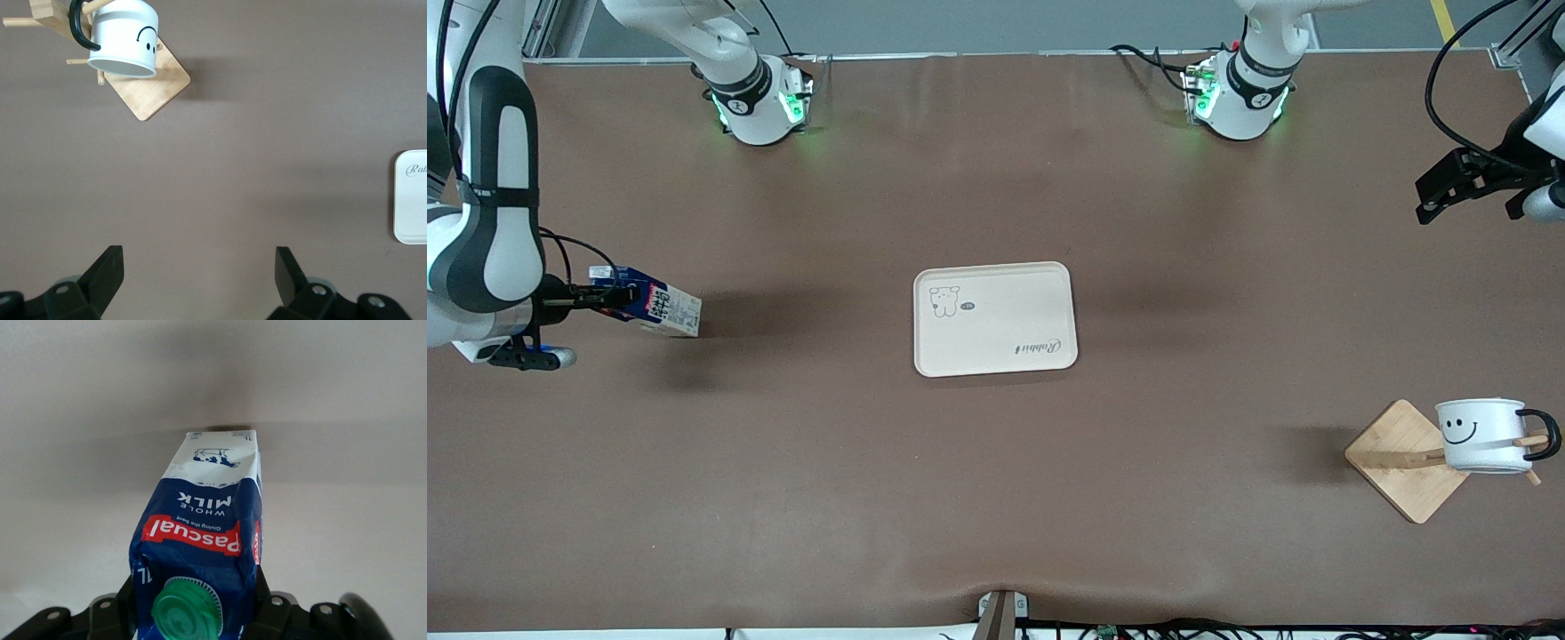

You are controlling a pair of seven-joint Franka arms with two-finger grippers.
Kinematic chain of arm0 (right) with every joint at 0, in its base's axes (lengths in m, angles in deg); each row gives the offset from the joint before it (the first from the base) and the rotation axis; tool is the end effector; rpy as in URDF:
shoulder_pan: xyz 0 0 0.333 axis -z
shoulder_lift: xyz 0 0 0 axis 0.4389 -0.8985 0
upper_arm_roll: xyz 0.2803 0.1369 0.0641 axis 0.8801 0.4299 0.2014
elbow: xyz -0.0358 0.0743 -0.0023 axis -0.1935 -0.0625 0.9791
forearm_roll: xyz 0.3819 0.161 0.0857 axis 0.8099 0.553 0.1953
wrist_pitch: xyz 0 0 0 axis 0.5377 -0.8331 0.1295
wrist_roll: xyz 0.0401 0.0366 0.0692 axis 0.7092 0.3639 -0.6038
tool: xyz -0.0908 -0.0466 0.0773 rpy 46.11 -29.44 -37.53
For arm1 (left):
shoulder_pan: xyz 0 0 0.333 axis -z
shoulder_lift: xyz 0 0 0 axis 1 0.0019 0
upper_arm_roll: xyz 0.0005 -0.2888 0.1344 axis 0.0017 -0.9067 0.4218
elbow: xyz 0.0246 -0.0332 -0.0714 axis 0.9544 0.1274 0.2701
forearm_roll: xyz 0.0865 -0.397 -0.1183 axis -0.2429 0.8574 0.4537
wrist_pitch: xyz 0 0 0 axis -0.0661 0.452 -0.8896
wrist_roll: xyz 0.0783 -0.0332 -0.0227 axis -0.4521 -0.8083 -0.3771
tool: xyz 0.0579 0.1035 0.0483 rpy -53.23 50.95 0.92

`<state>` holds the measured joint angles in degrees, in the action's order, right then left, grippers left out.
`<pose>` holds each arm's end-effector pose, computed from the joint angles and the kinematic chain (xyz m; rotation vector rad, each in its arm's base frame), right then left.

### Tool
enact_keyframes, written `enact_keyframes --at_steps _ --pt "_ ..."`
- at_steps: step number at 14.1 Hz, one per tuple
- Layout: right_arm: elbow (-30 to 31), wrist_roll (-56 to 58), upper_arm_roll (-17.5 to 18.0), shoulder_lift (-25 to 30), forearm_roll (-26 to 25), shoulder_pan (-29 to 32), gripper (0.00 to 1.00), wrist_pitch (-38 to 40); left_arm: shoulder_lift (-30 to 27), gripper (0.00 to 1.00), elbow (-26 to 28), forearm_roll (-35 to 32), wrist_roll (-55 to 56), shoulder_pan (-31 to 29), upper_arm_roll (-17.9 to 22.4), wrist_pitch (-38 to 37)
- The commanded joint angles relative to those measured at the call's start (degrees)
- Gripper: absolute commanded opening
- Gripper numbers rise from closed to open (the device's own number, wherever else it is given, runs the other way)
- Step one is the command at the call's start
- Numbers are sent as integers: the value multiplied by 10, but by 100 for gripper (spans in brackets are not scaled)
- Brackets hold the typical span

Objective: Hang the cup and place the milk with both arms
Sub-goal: 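Lower the milk carton onto the table with the right gripper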

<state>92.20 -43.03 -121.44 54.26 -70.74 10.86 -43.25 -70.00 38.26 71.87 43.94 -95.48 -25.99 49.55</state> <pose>0.5901 -0.1374 0.3023 -2.8904 0.1246 0.6723 0.5603 -0.0251 0.6355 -3.0623 -0.0033 -0.0898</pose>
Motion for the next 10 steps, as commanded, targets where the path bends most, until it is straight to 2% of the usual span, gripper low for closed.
enact_keyframes --at_steps 1,4,10 --pt "62 7 -1 41 9 -7 0 -55 -17 100 17 11 -5 -2 0 11" --pt "66 -6 -2 44 9 -10 0 -53 -16 100 17 32 -9 -2 0 7" --pt "77 -37 -2 50 9 -16 0 -47 -16 100 17 33 -10 0 -3 4"
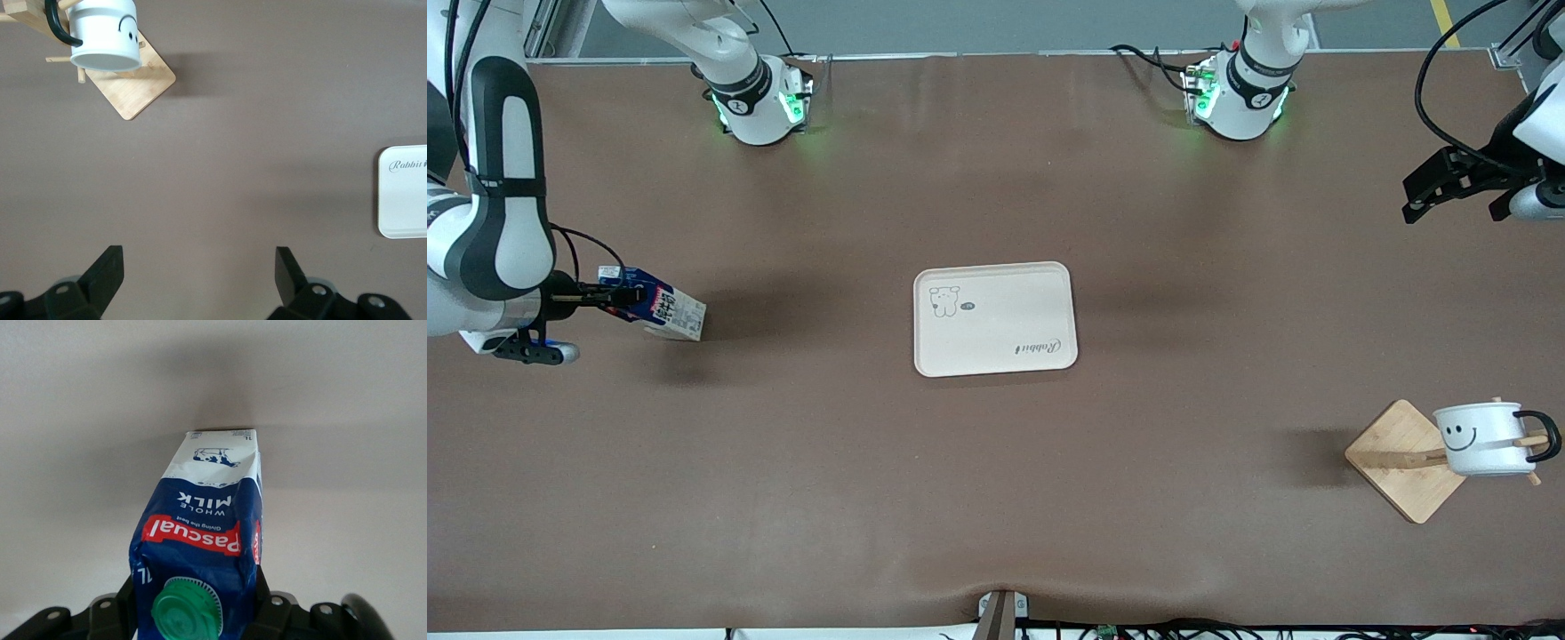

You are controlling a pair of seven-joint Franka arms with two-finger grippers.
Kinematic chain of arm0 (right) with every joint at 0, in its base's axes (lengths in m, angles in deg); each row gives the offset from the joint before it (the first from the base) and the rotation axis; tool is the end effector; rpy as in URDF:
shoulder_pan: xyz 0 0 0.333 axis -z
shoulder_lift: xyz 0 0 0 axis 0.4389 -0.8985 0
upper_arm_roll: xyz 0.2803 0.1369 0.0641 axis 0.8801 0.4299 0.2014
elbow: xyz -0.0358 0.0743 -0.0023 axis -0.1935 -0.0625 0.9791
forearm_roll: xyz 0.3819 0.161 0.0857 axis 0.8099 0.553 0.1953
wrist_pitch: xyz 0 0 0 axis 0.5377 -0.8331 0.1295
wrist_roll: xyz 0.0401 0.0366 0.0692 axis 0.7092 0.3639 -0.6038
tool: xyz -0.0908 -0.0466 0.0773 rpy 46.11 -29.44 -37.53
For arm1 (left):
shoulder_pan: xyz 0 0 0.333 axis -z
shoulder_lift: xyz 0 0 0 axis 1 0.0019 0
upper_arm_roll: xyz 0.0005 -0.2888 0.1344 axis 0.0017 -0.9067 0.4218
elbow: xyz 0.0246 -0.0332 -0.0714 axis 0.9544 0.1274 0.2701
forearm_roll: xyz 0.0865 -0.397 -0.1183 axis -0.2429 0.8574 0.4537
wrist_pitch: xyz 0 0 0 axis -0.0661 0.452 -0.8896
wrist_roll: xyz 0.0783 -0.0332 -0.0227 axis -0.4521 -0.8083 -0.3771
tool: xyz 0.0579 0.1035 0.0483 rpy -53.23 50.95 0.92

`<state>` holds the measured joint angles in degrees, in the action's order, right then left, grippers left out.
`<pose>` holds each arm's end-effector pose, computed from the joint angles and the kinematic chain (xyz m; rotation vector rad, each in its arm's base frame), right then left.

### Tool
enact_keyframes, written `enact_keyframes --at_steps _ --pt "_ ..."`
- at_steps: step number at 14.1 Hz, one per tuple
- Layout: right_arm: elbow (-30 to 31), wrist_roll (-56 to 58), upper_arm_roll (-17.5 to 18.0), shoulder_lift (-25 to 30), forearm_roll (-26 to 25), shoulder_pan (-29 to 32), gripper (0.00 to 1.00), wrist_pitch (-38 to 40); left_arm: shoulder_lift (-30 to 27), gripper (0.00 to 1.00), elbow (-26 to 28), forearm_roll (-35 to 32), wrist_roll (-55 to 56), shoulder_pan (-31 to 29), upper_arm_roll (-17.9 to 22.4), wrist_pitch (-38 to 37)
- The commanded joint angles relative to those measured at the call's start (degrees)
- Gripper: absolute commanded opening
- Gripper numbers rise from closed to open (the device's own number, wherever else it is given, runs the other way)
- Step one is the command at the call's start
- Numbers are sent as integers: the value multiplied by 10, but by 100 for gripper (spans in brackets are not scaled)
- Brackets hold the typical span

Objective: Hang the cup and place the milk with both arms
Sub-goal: 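Lower the milk carton onto the table with the right gripper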

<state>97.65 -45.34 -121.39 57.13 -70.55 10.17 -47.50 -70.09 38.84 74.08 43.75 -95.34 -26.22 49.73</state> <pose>0.5742 -0.1339 0.2914 -2.8889 0.1893 0.6360 0.5595 -0.0337 0.6312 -3.1003 0.0130 -0.0793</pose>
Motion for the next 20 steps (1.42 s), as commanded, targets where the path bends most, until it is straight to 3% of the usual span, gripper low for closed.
enact_keyframes --at_steps 1,5,6,8,10,11,15,17,20 --pt "22 -14 -2 22 7 -9 0 -5 -14 100 11 11 -7 0 -1 -1" --pt "21 -14 -3 22 7 -8 3 -7 -14 100 10 11 -6 1 -2 -5" --pt "21 -14 -3 22 7 -8 27 -9 -14 100 10 11 -6 2 -2 -9" --pt "21 -13 -2 22 7 -9 41 -9 -14 100 9 11 -6 2 -2 -11" --pt "21 -12 -2 21 7 -9 48 -9 -13 100 9 10 -5 2 -2 -14" --pt "21 -12 -2 21 7 -9 58 -9 -14 100 9 10 -4 2 -2 -14" --pt "18 -12 -2 21 7 -9 83 -9 -14 100 9 10 -3 3 -2 -14" --pt "16 -12 -2 21 7 -9 93 -10 -14 100 10 10 -2 2 -7 -15" --pt "7 -12 -3 20 7 -9 100 -9 -14 100 9 10 -2 2 -7 -15"
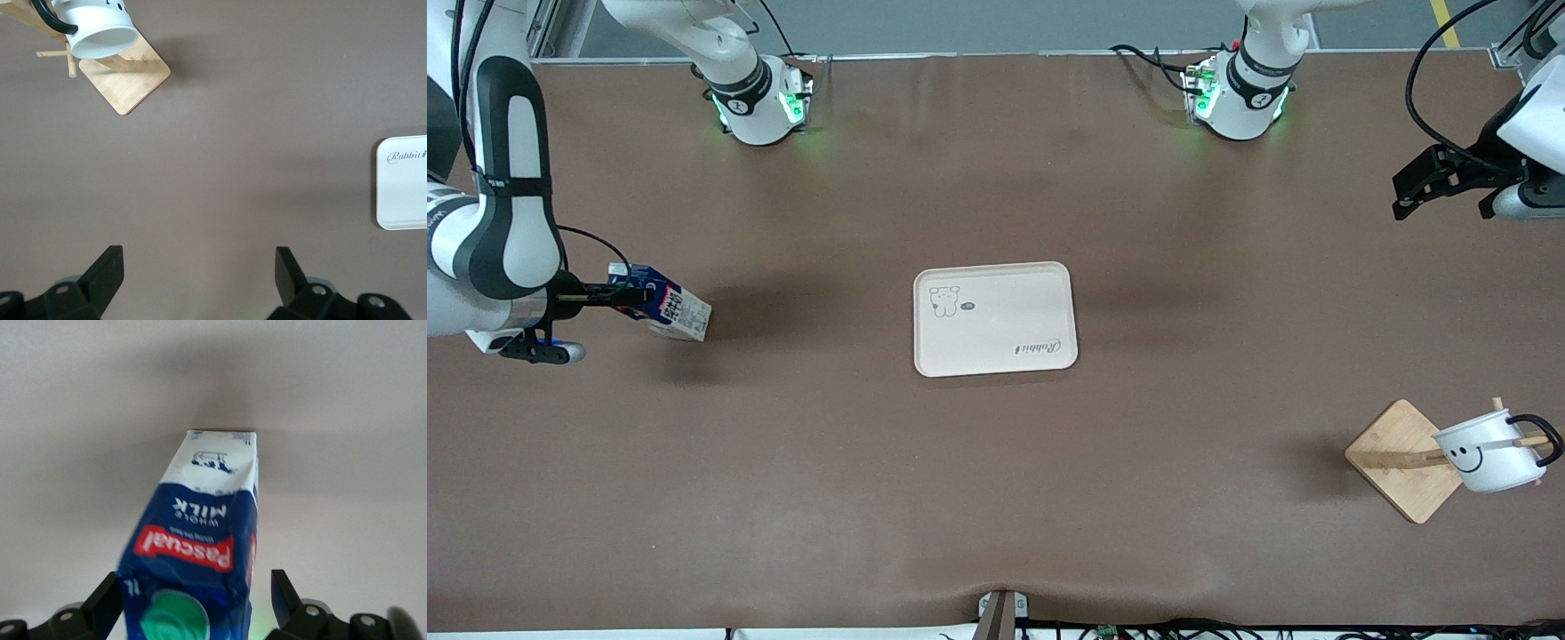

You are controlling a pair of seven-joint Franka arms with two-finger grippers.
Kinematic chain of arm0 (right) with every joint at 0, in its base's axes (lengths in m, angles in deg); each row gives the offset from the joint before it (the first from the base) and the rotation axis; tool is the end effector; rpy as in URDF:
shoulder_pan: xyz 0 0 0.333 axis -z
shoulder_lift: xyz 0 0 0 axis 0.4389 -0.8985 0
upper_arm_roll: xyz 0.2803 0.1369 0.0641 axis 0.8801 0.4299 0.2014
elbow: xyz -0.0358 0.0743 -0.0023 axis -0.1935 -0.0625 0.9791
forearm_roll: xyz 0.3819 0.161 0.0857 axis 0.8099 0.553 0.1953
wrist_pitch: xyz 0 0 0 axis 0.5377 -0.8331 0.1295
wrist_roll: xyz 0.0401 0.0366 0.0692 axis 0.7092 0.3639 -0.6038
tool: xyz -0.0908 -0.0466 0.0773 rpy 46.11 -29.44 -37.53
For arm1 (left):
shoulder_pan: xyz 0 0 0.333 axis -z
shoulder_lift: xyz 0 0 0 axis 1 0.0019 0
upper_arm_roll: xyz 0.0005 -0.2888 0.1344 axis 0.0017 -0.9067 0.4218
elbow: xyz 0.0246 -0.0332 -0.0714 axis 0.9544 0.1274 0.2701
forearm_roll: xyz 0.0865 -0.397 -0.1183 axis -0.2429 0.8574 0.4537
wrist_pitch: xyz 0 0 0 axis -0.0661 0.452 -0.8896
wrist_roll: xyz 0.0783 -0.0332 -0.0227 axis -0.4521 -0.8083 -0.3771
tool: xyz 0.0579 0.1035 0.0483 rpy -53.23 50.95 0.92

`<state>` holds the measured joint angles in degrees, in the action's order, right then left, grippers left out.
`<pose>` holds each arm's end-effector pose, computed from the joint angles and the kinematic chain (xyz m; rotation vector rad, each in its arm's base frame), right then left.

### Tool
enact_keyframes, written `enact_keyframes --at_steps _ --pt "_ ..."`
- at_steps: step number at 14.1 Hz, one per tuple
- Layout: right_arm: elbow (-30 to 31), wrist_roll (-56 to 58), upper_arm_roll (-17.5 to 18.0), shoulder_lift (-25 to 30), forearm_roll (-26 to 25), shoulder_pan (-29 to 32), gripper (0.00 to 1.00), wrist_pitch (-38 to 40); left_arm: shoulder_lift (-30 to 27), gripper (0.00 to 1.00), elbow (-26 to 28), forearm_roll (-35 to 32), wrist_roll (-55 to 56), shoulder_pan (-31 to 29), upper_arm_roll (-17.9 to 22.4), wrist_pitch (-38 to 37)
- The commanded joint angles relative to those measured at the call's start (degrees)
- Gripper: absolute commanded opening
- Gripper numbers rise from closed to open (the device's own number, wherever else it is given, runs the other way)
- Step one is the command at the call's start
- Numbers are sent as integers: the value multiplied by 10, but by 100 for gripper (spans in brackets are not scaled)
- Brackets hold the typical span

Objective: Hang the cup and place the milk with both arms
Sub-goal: 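Lower the milk carton onto the table with the right gripper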

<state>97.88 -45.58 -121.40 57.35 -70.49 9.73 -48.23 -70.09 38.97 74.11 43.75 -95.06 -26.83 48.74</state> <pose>0.5759 -0.1302 0.2921 -2.8961 0.1862 0.6205 0.5568 -0.0424 0.6284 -3.0995 0.0365 -0.0494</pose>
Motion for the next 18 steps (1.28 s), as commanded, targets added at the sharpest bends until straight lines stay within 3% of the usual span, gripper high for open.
enact_keyframes --at_steps 1,15,18 --pt "2 -9 -2 18 7 -4 100 -3 -14 100 8 10 -2 -1 -1 -5" --pt "-99 -12 -3 13 -3 -3 100 6 -13 100 7 1 3 -2 -12 -5" --pt "-159 -8 -3 6 -18 -2 100 6 -13 100 7 1 3 -2 -12 -5"
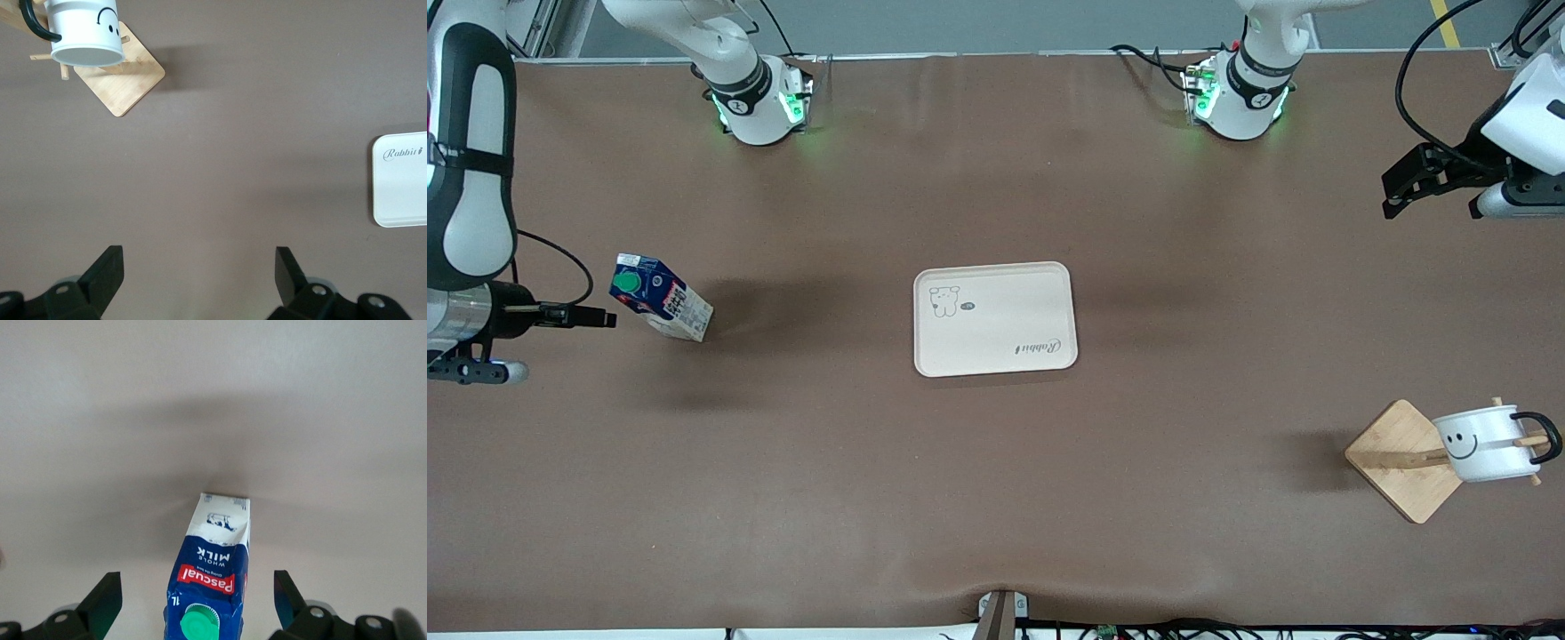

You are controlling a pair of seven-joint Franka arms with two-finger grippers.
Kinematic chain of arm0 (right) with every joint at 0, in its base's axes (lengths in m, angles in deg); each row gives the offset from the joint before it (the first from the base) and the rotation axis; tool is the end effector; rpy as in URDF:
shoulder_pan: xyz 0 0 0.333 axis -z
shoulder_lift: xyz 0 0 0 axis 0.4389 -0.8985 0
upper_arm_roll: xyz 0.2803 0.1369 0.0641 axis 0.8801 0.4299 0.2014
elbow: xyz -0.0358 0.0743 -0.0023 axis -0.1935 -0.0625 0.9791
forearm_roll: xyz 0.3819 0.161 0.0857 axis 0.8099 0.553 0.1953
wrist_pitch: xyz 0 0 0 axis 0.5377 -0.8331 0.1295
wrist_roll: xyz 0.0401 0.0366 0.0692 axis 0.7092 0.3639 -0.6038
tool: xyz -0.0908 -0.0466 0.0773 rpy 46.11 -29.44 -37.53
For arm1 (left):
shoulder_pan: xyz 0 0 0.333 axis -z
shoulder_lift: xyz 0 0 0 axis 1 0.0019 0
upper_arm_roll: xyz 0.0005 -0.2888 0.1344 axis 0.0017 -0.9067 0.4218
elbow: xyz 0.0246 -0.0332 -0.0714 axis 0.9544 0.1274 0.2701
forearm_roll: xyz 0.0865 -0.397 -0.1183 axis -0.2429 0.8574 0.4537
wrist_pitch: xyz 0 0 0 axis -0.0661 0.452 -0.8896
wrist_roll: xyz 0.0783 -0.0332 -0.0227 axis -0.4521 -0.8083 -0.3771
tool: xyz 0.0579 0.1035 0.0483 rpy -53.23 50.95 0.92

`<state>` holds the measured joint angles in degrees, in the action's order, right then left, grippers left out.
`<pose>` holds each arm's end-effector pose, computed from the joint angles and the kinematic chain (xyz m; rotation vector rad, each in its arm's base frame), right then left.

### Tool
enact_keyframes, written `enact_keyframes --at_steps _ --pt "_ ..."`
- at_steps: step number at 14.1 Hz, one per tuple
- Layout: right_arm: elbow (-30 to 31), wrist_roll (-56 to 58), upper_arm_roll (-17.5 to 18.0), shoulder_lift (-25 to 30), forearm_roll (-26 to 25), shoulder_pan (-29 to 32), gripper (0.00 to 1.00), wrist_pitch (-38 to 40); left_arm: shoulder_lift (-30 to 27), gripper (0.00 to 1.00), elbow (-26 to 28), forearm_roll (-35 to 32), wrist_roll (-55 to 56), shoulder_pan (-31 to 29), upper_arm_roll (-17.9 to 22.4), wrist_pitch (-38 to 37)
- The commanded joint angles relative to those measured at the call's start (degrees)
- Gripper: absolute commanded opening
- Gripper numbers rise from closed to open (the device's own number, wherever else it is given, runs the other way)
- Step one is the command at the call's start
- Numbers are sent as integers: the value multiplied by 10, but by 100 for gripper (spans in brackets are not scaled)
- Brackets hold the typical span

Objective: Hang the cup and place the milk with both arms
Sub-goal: 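Open the right gripper and withdraw it from the carton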

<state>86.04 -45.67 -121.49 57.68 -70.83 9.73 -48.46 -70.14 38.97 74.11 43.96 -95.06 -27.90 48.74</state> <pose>0.6340 -0.1290 0.3855 -3.0008 0.1214 0.3284 0.5557 -0.0533 0.6287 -3.0977 0.0597 -0.0511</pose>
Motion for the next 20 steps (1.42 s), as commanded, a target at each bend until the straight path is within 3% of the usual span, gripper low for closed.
enact_keyframes --at_steps 1,4,8,11,14,15,16,17,20 --pt "-63 -5 -1 2 -32 -4 100 8 -12 100 7 1 1 -3 -2 -5" --pt "-114 -4 1 4 -55 -9 100 8 -12 100 7 1 1 -3 -2 -5" --pt "-231 -9 1 -14 -61 -11 100 -1 -12 100 7 1 1 -2 -2 -6" --pt "-239 -17 -1 -5 -68 -34 100 3 -12 100 7 1 1 -2 -2 -5" --pt "-232 -20 14 33 -19 -6 100 43 -12 100 7 1 1 -1 -2 -6" --pt "-234 -15 39 28 17 42 100 44 -12 100 7 1 1 -1 -2 -6" --pt "-239 -17 91 23 56 98 100 45 -12 100 7 1 1 -1 -2 -5" --pt "-240 -16 127 23 53 131 100 43 -12 100 7 1 1 -1 -2 -5" --pt "-242 -19 143 32 11 149 100 76 -13 100 6 1 0 -2 -2 -6"
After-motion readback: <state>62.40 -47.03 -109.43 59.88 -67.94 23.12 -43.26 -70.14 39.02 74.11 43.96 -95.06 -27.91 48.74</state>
